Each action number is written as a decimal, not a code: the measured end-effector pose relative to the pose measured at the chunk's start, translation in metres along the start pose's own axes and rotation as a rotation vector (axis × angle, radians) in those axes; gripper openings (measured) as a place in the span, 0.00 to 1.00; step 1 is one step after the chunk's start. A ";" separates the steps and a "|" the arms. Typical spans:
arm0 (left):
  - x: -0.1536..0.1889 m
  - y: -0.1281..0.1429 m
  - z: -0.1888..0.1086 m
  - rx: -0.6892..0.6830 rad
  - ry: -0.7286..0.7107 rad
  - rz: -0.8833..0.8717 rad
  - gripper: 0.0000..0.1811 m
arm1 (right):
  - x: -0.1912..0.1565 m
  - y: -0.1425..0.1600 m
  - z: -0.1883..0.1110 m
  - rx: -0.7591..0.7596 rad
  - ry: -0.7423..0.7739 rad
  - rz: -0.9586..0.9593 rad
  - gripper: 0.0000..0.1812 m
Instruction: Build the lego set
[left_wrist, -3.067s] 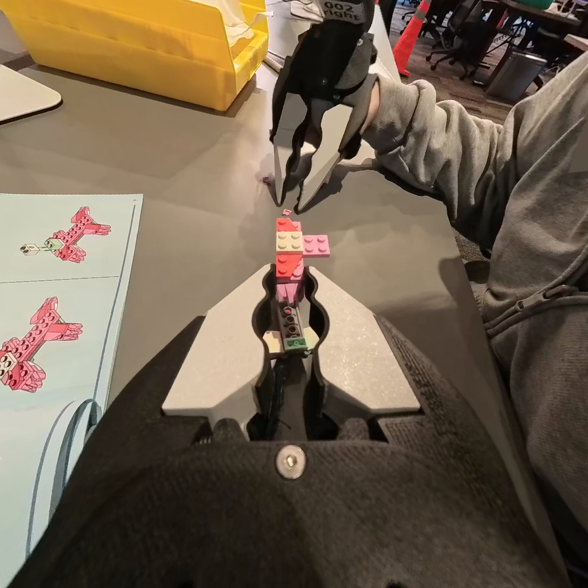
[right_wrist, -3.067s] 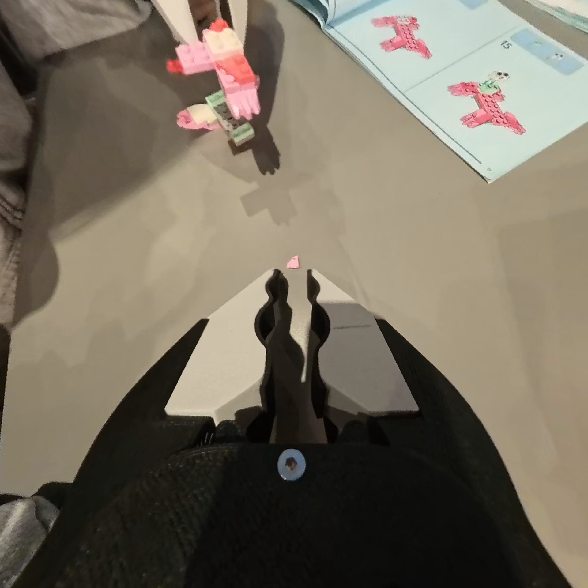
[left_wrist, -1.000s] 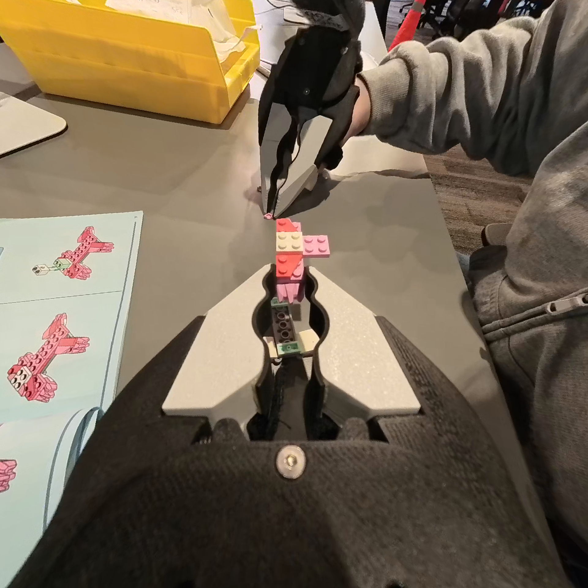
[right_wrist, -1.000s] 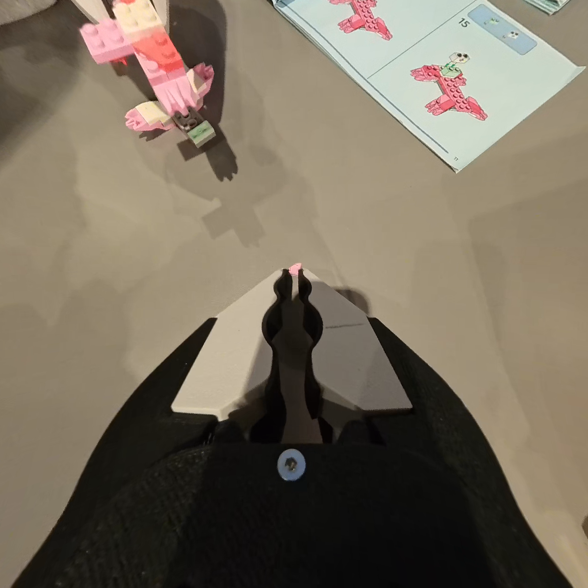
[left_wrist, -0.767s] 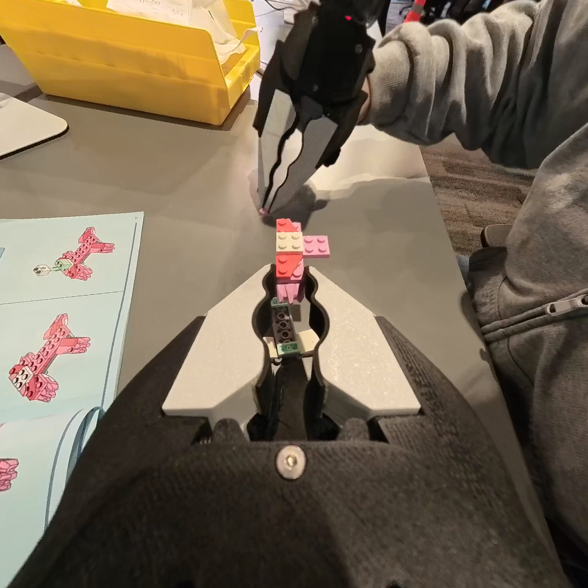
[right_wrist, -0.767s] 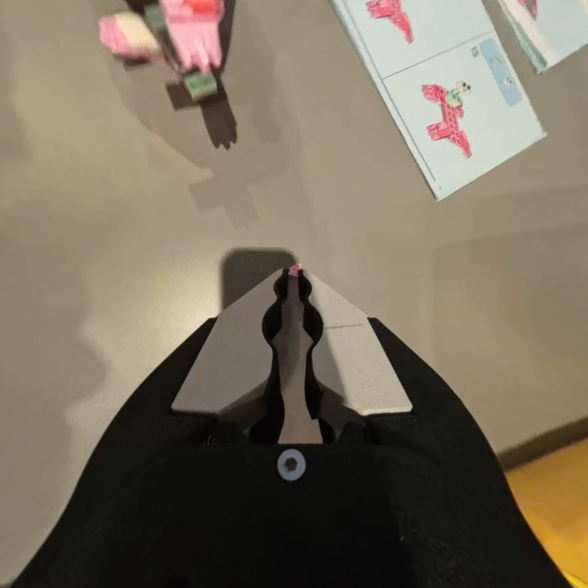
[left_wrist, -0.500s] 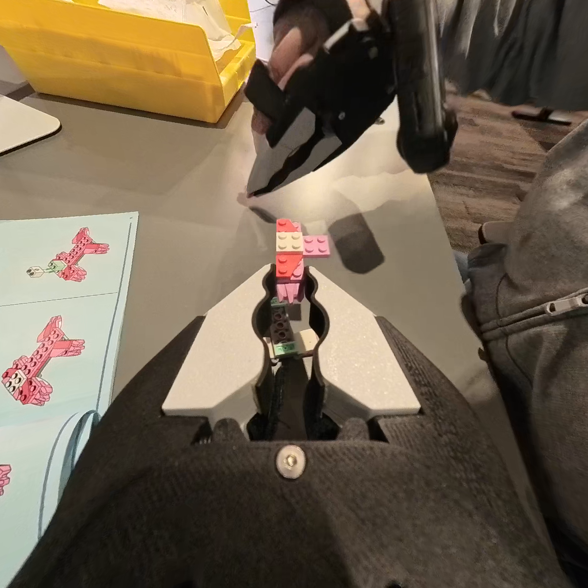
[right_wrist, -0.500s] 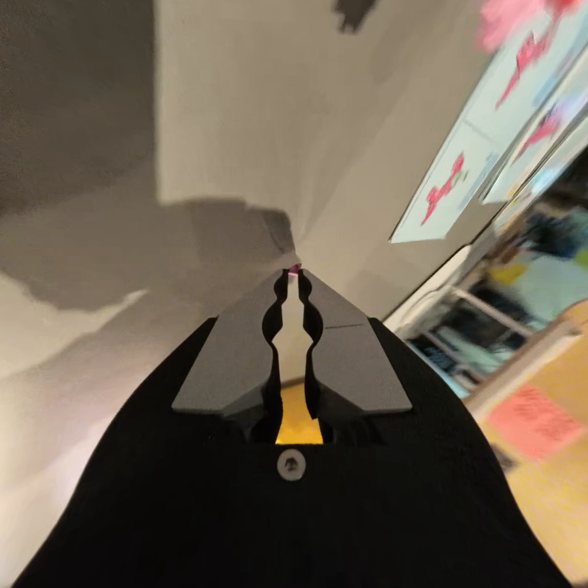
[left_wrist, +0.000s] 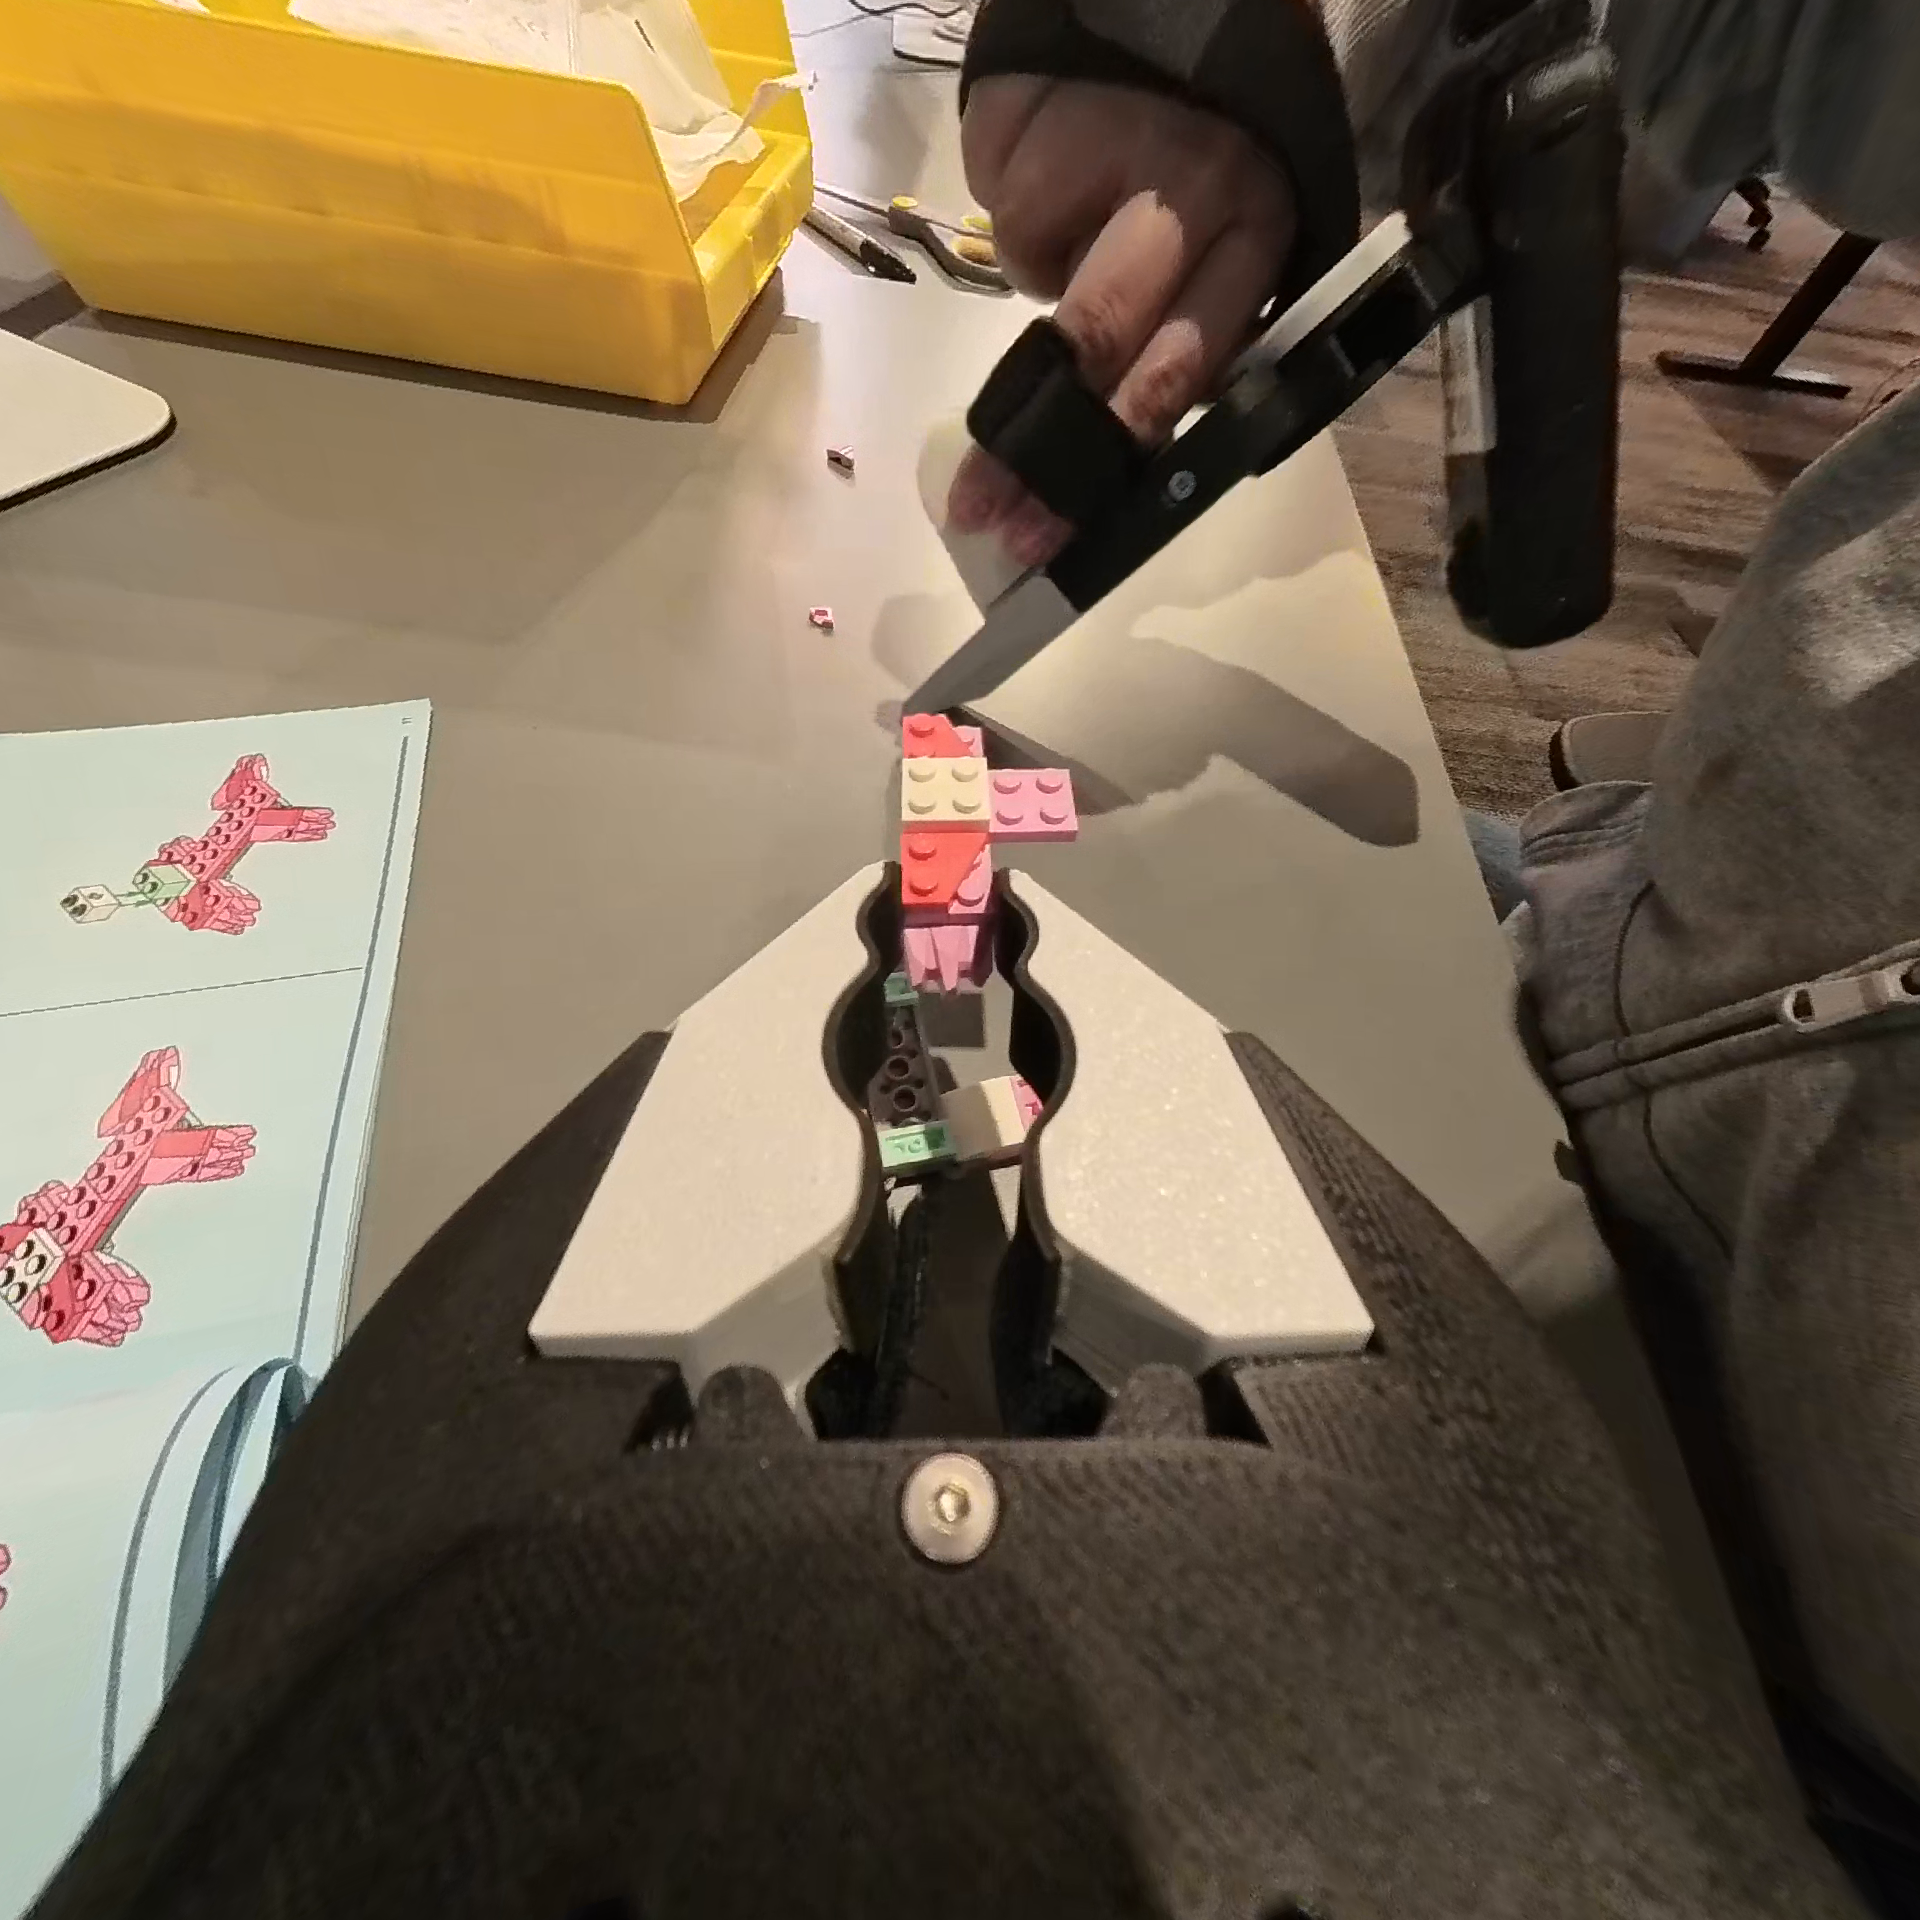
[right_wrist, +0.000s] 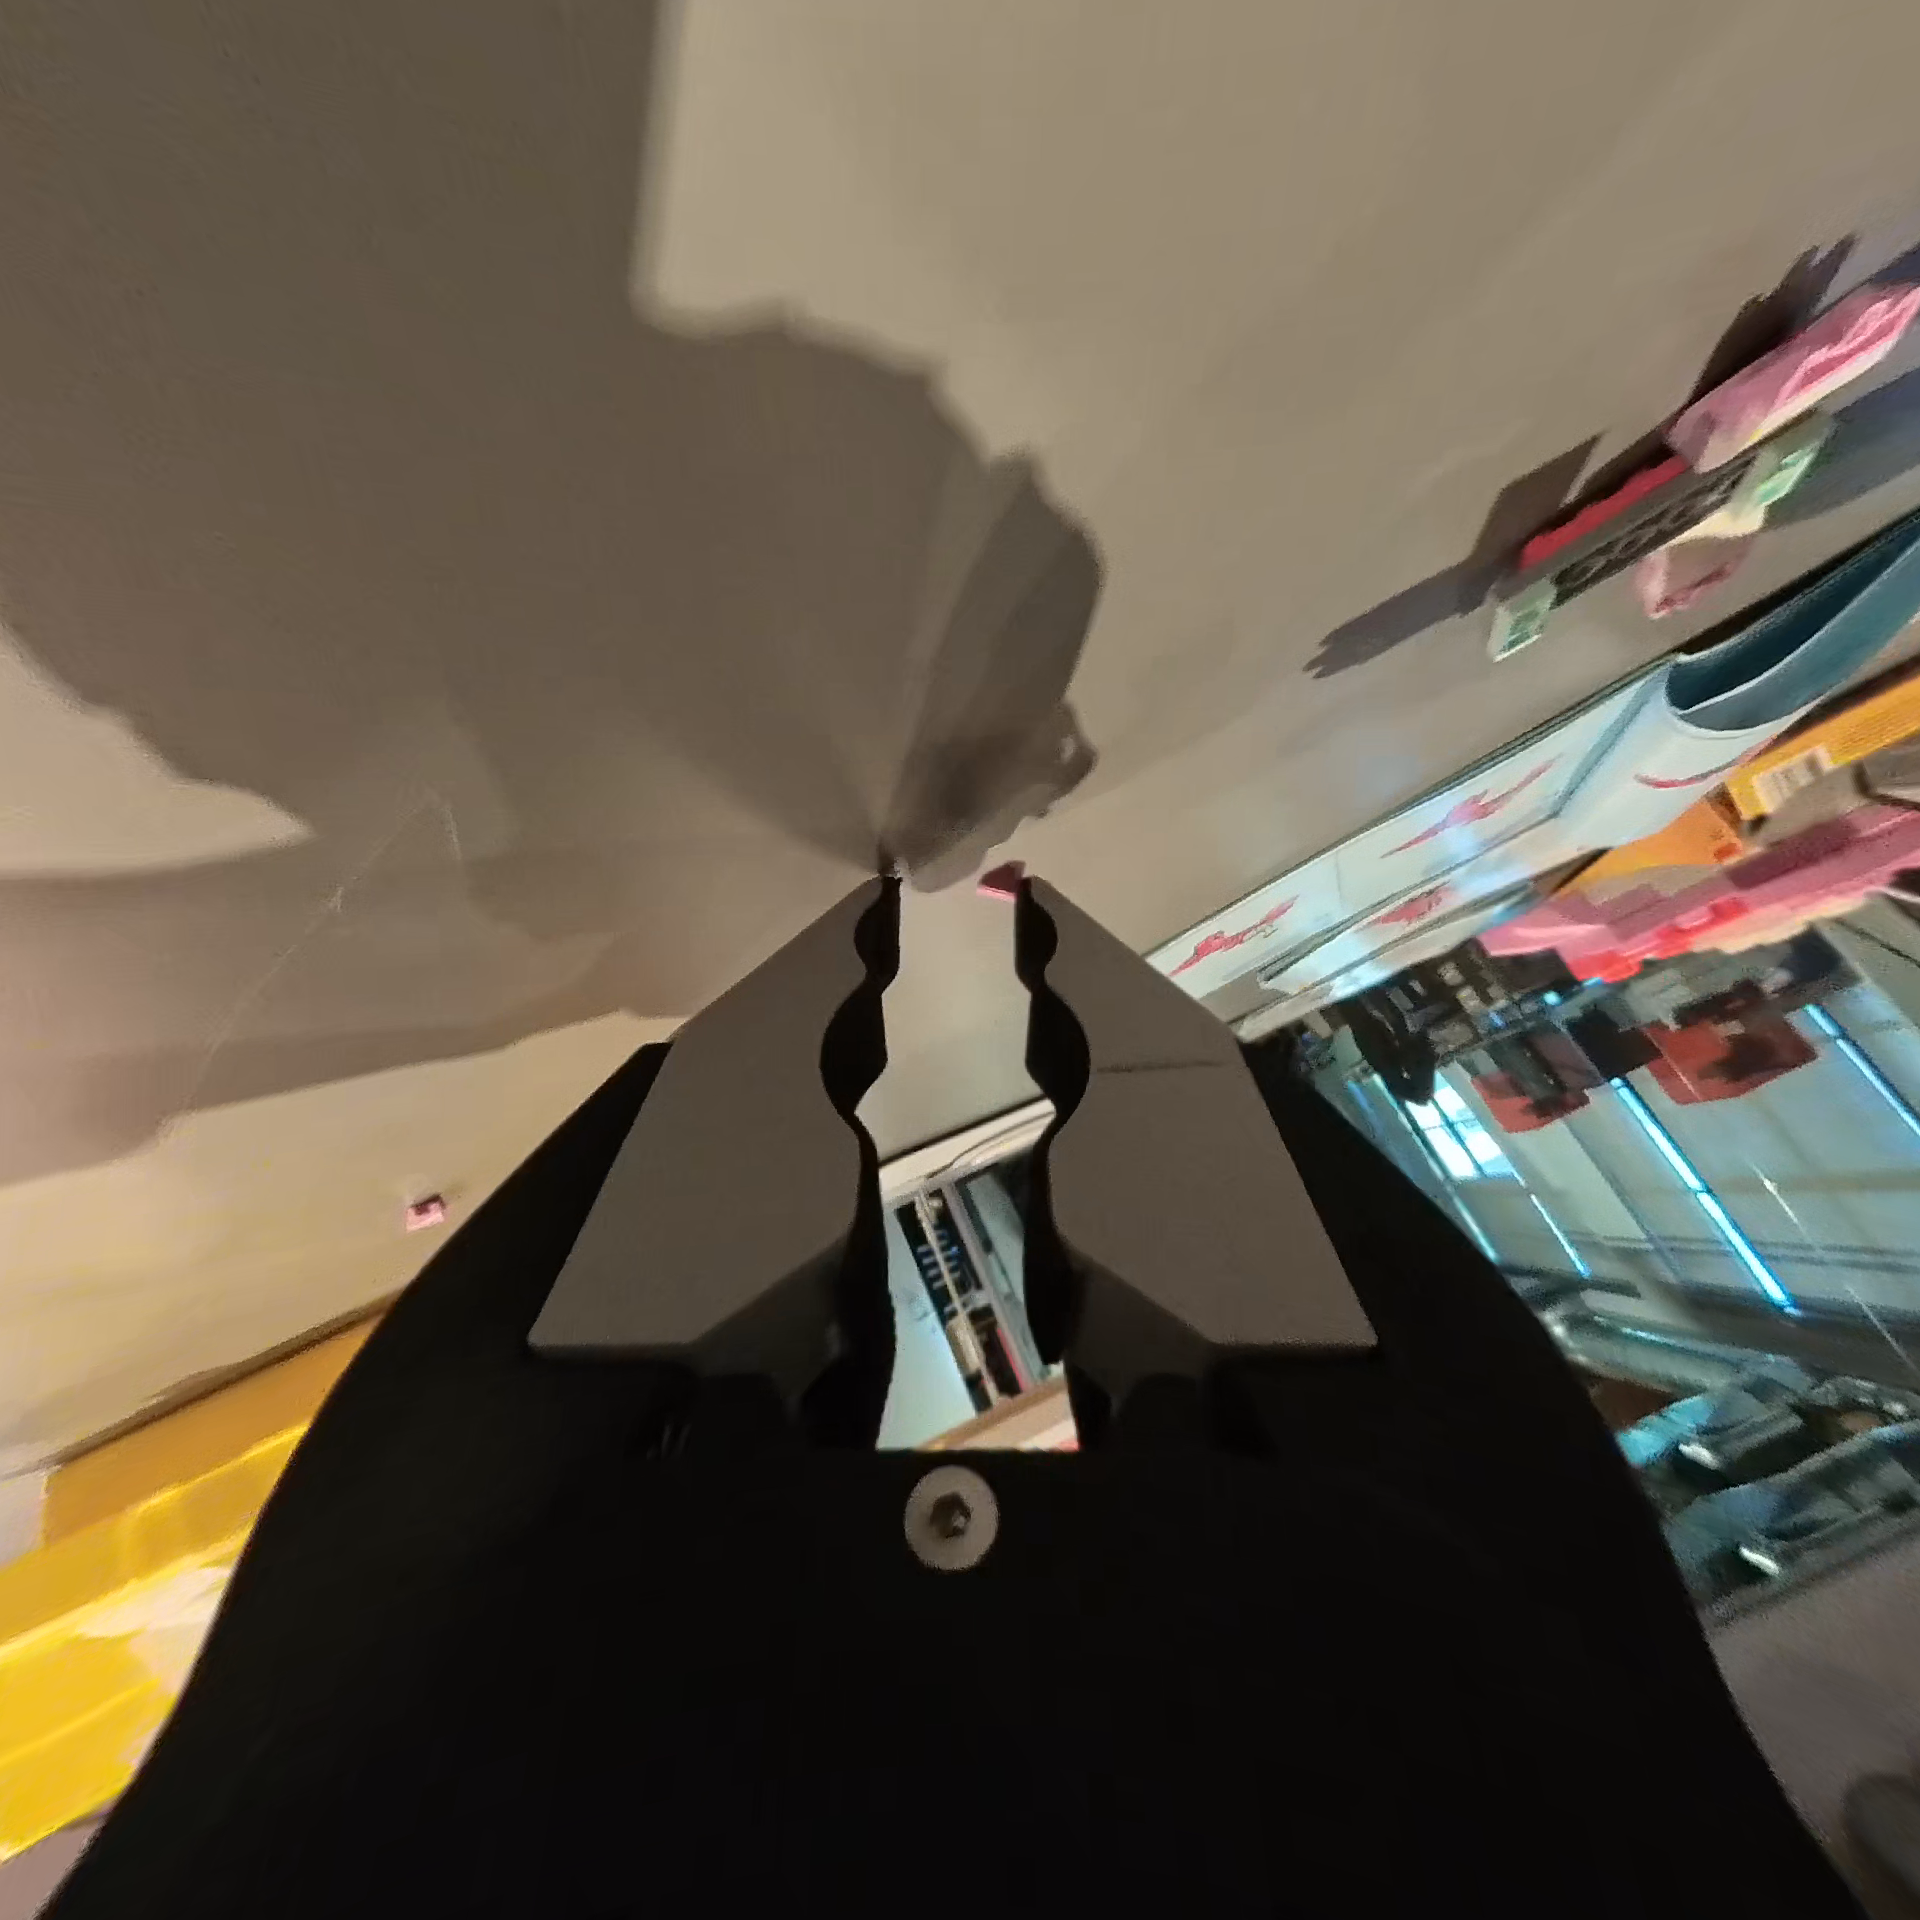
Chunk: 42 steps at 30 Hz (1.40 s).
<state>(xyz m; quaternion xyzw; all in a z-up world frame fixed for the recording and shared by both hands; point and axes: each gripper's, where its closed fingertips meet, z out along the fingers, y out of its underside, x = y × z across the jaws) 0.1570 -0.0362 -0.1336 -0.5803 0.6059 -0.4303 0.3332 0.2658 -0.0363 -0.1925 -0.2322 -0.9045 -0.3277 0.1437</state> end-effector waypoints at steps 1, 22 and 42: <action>0.000 0.000 0.000 -0.001 0.001 0.000 0.09 | 0.000 -0.002 -0.002 0.013 0.003 -0.008 0.12; 0.001 0.007 0.004 -0.030 0.007 0.003 0.09 | -0.021 -0.027 -0.023 0.231 -0.253 -0.210 0.18; 0.010 -0.002 0.002 -0.002 0.017 0.040 0.09 | 0.011 -0.018 -0.037 0.515 -0.185 1.365 0.09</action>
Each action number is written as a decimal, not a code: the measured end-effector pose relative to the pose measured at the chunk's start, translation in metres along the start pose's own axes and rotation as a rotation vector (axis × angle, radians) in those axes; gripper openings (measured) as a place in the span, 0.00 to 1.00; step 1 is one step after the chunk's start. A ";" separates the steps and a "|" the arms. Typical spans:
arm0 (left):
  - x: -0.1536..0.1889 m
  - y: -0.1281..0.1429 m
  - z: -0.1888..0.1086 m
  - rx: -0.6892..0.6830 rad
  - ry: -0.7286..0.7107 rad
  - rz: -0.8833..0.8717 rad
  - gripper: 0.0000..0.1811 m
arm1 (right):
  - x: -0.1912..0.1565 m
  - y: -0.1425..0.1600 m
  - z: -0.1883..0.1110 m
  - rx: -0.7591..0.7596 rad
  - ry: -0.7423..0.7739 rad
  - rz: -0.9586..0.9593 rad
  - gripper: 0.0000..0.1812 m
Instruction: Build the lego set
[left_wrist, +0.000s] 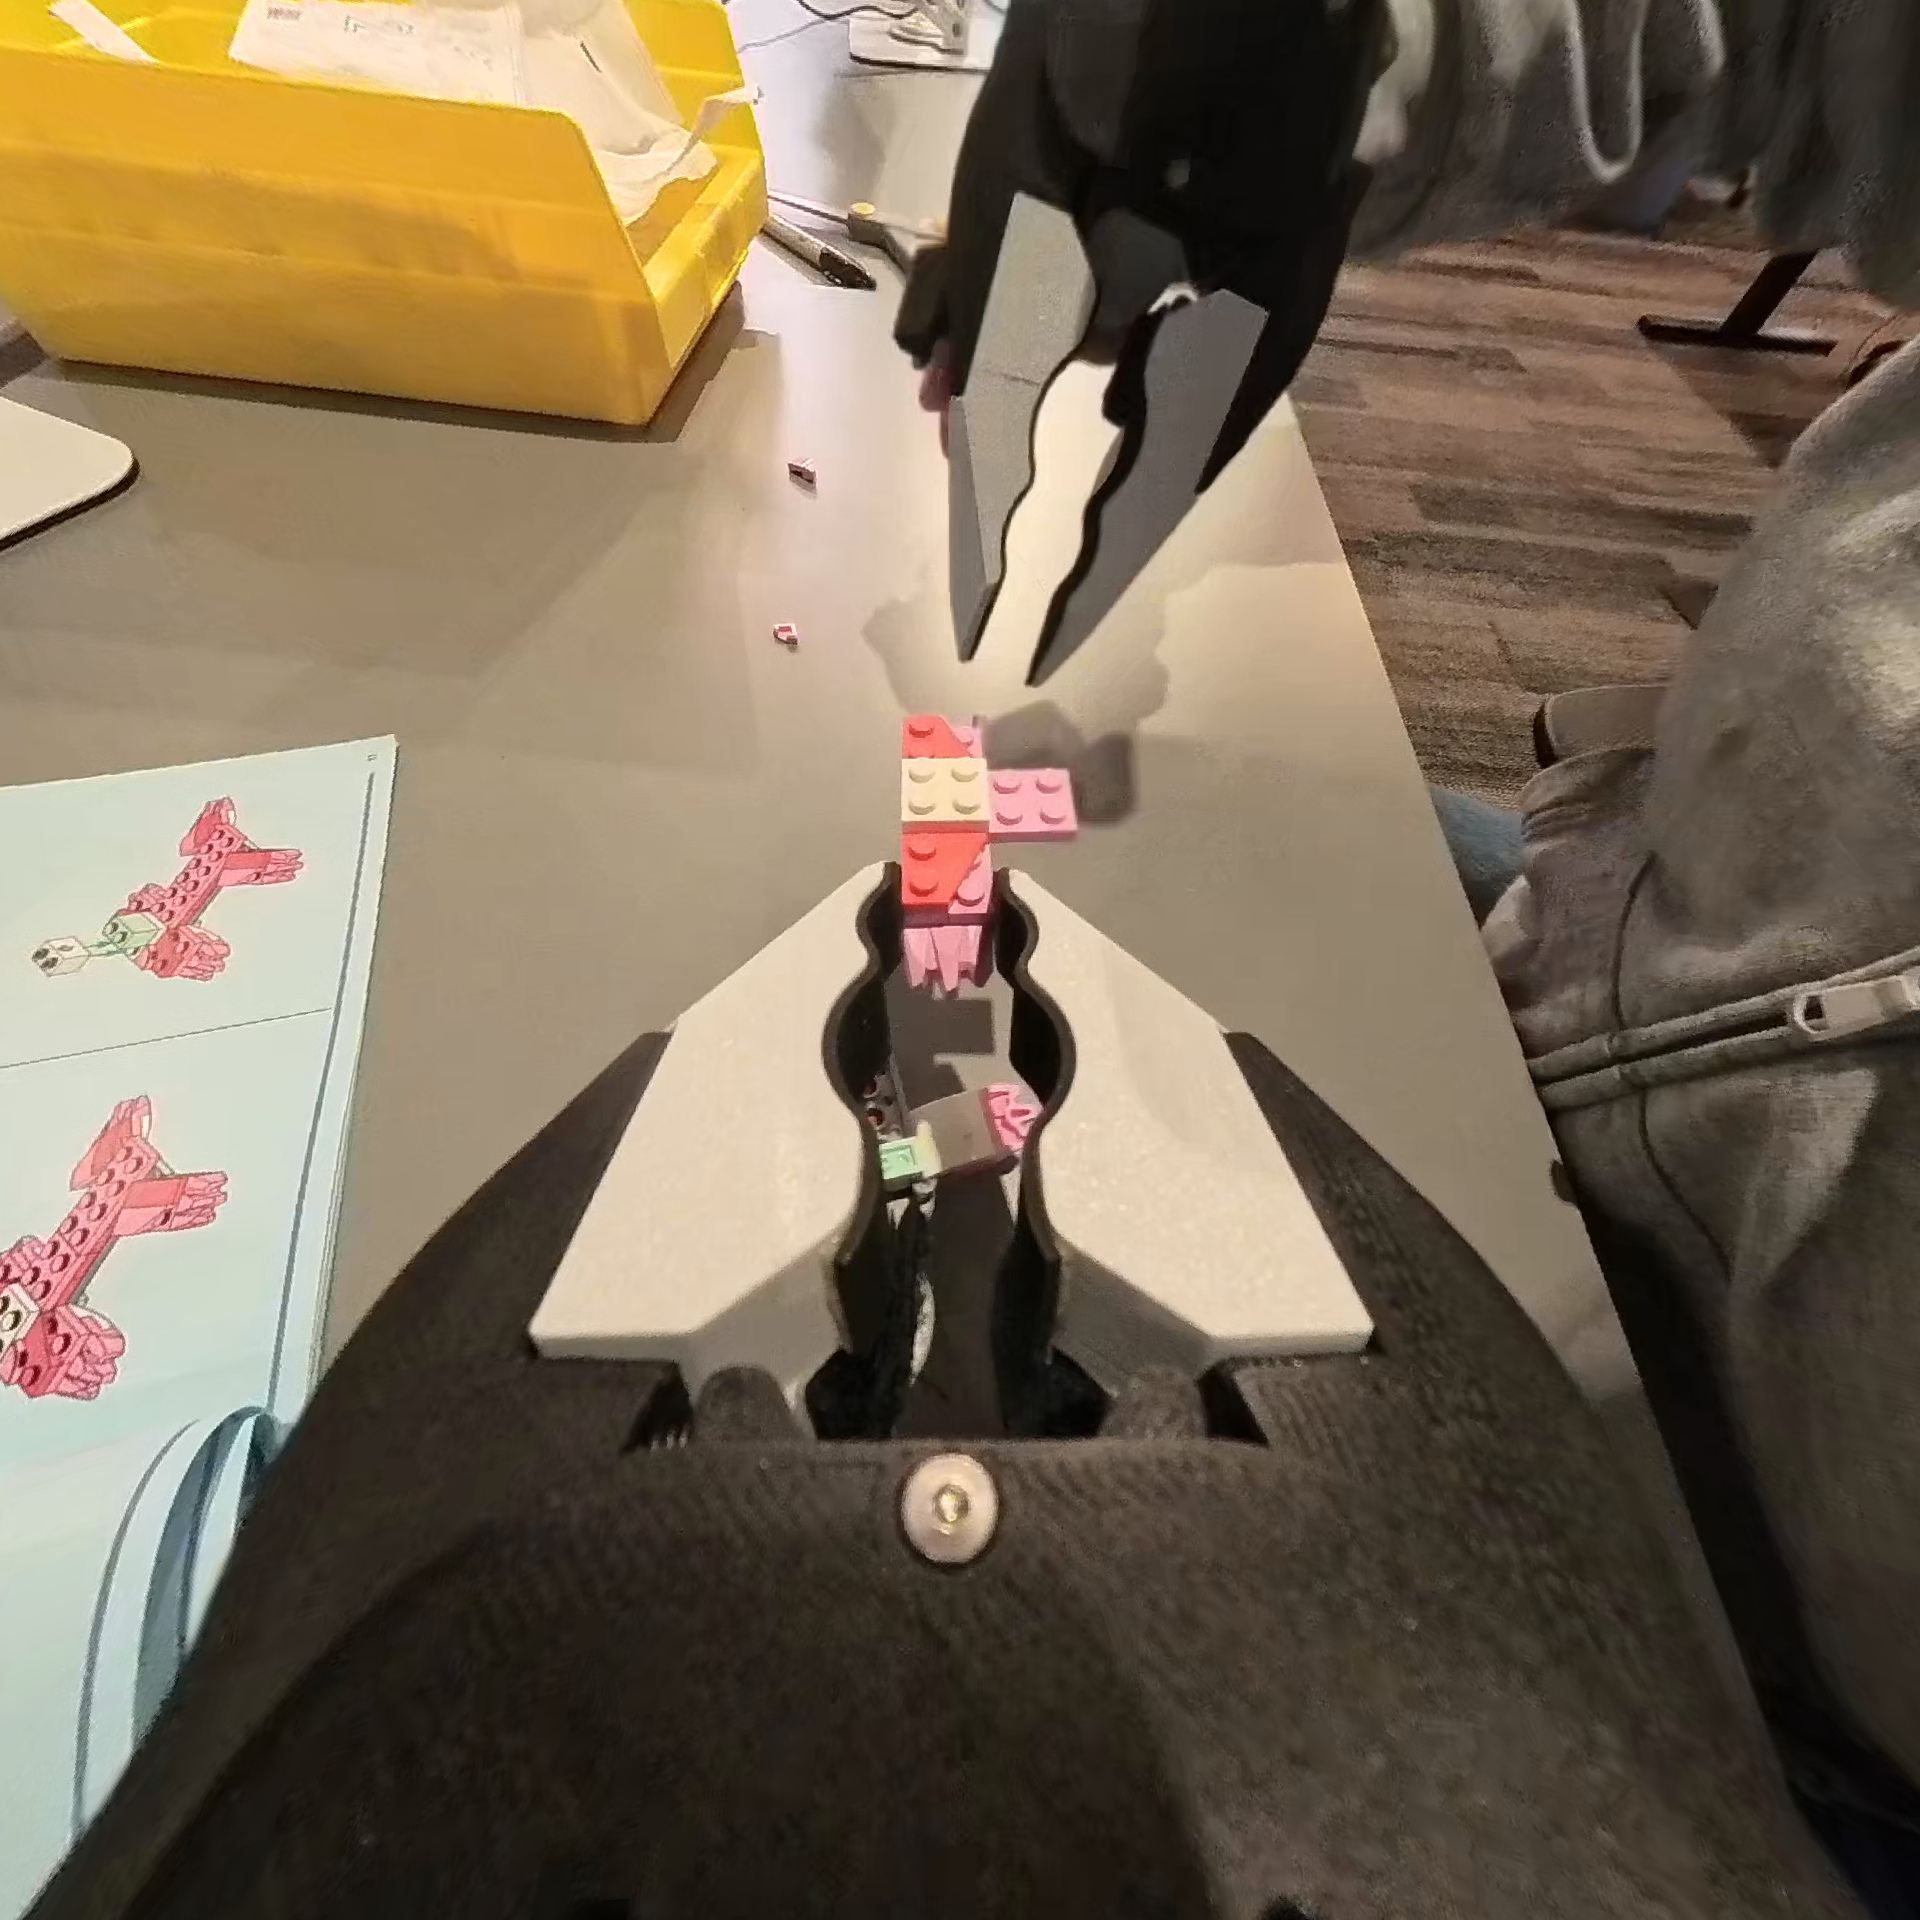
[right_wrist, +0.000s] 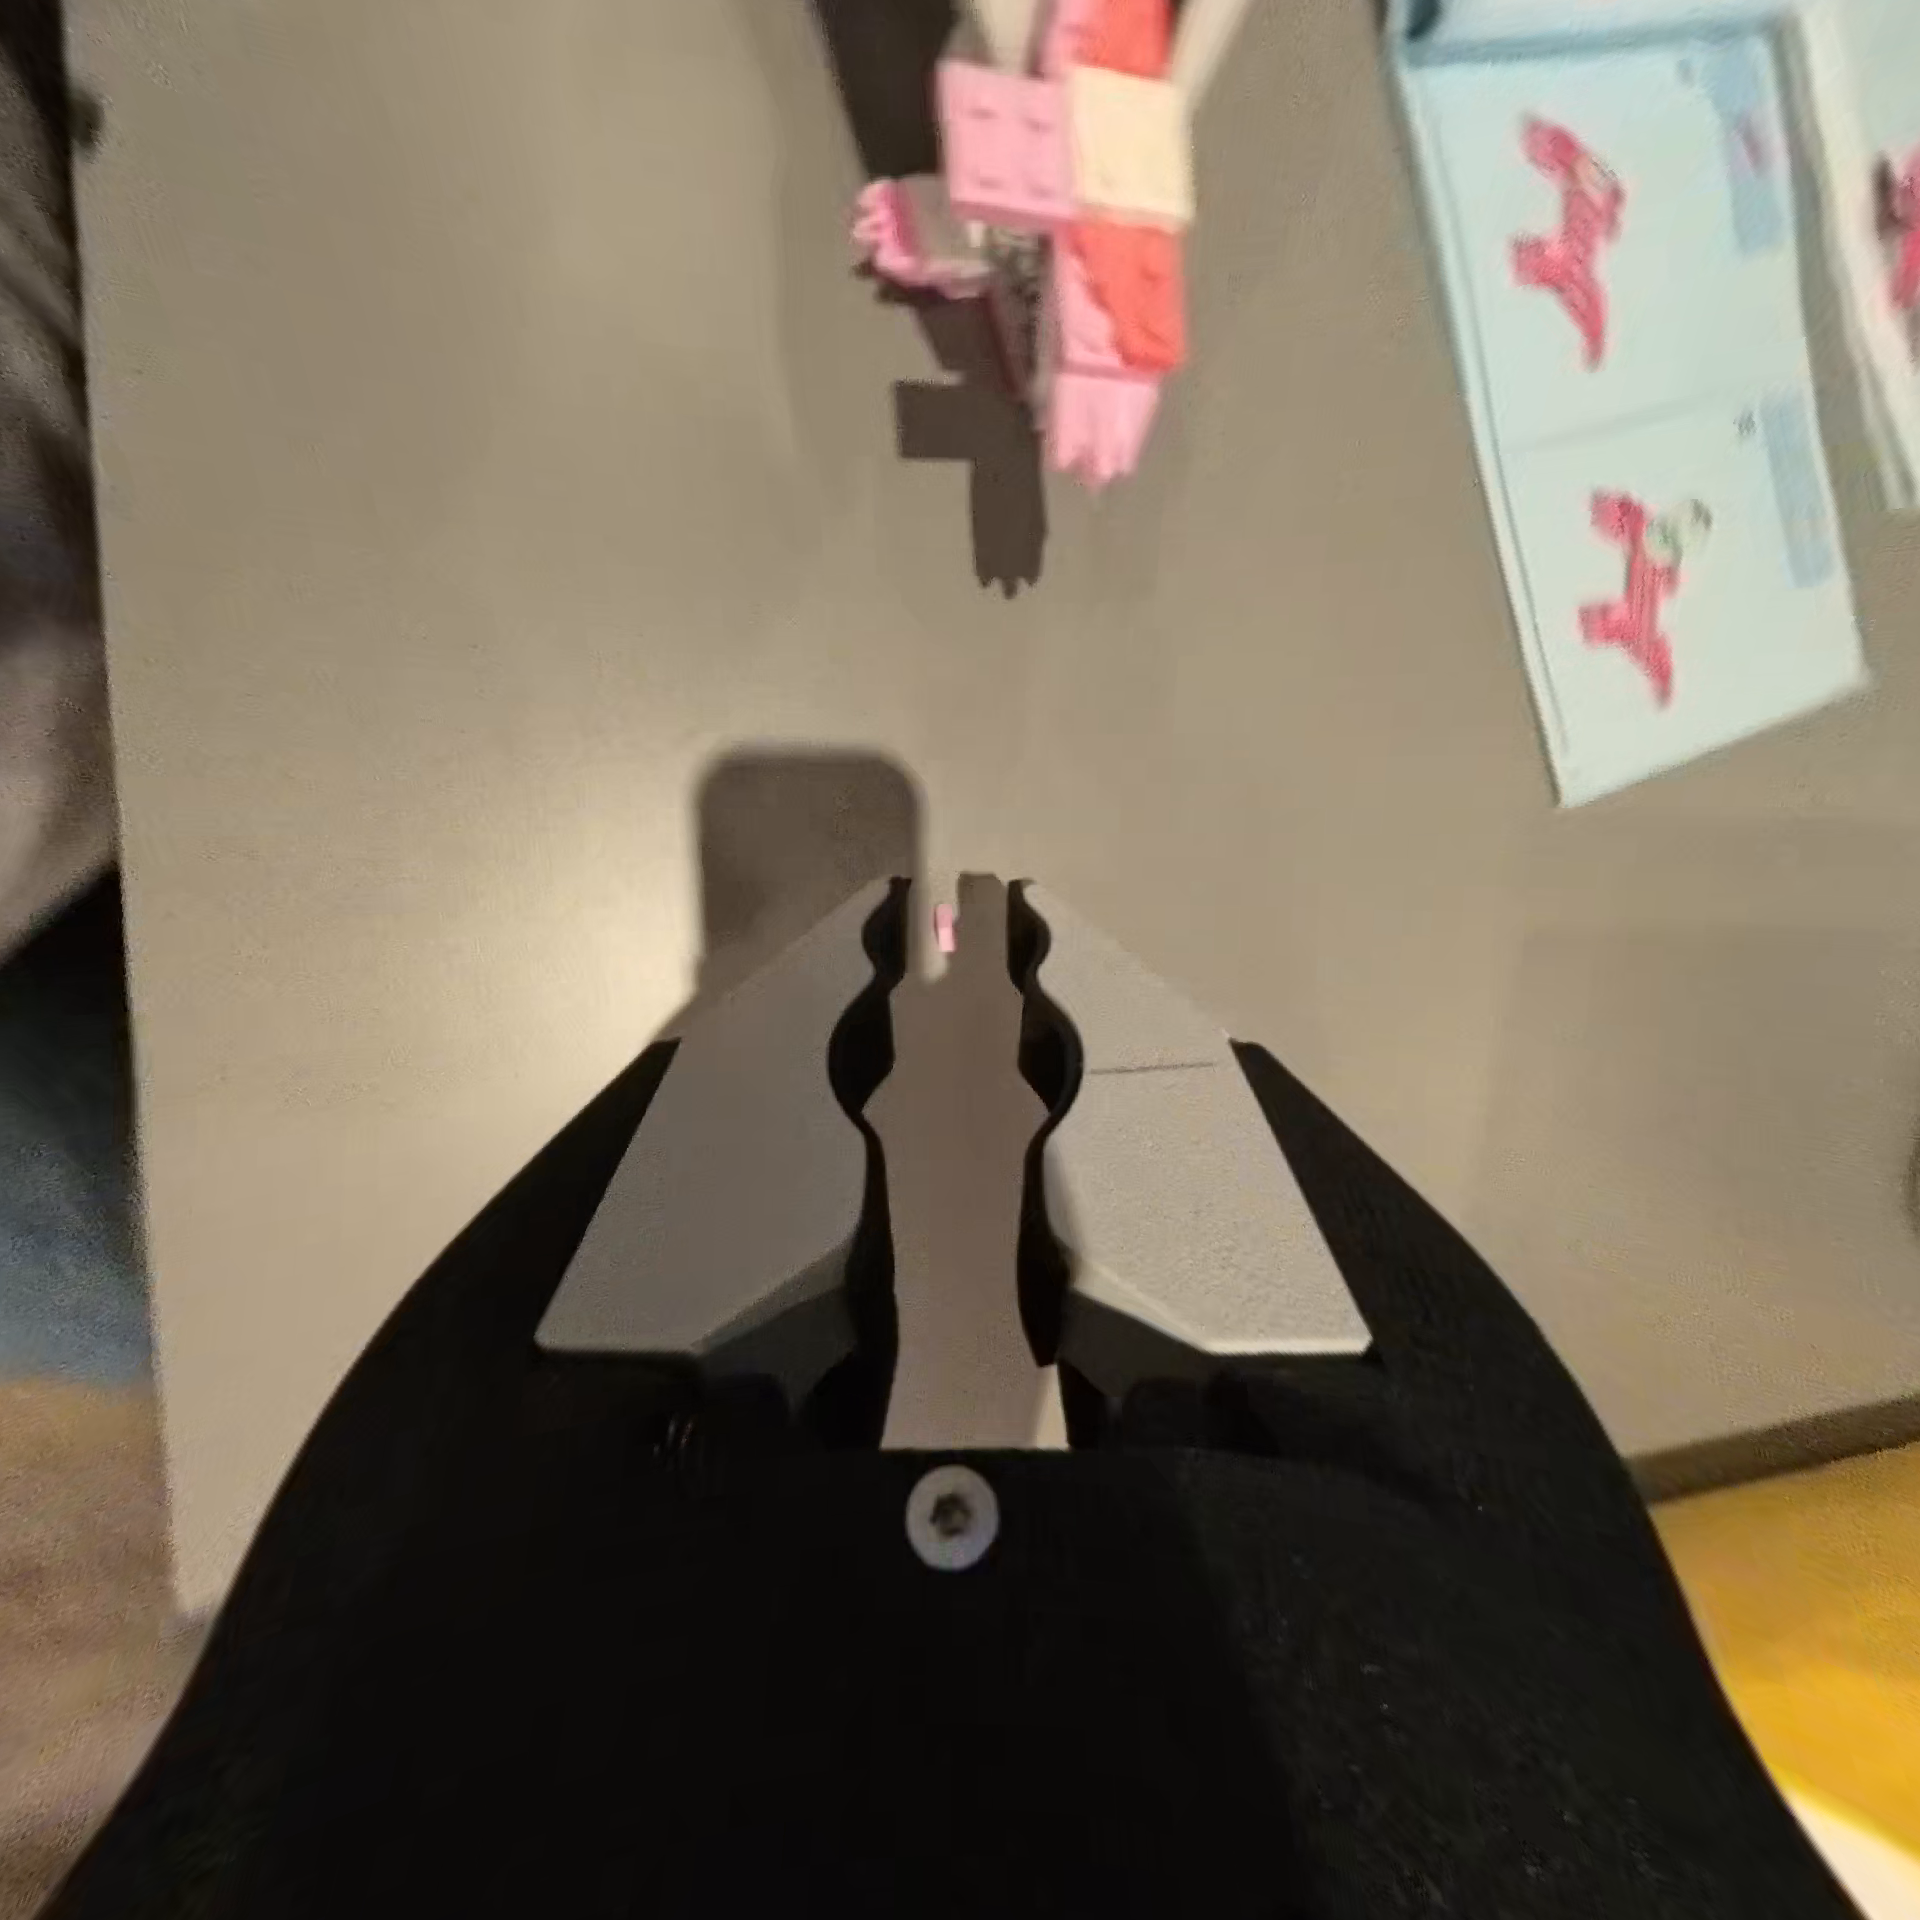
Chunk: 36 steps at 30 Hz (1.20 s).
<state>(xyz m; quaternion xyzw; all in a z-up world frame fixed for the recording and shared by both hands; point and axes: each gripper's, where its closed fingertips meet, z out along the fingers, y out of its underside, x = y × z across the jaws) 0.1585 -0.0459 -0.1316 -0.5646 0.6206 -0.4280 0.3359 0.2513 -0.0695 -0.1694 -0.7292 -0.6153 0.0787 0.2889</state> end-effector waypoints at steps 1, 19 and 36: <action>0.000 0.000 0.000 0.000 0.004 -0.003 0.09 | 0.000 0.001 0.000 0.036 0.008 0.083 0.06; 0.003 0.005 0.005 -0.023 0.019 -0.008 0.09 | -0.026 0.014 0.013 0.051 -0.094 0.139 0.08; 0.018 -0.004 0.009 0.017 0.047 0.033 0.09 | -0.012 0.014 0.002 0.249 0.011 0.430 0.12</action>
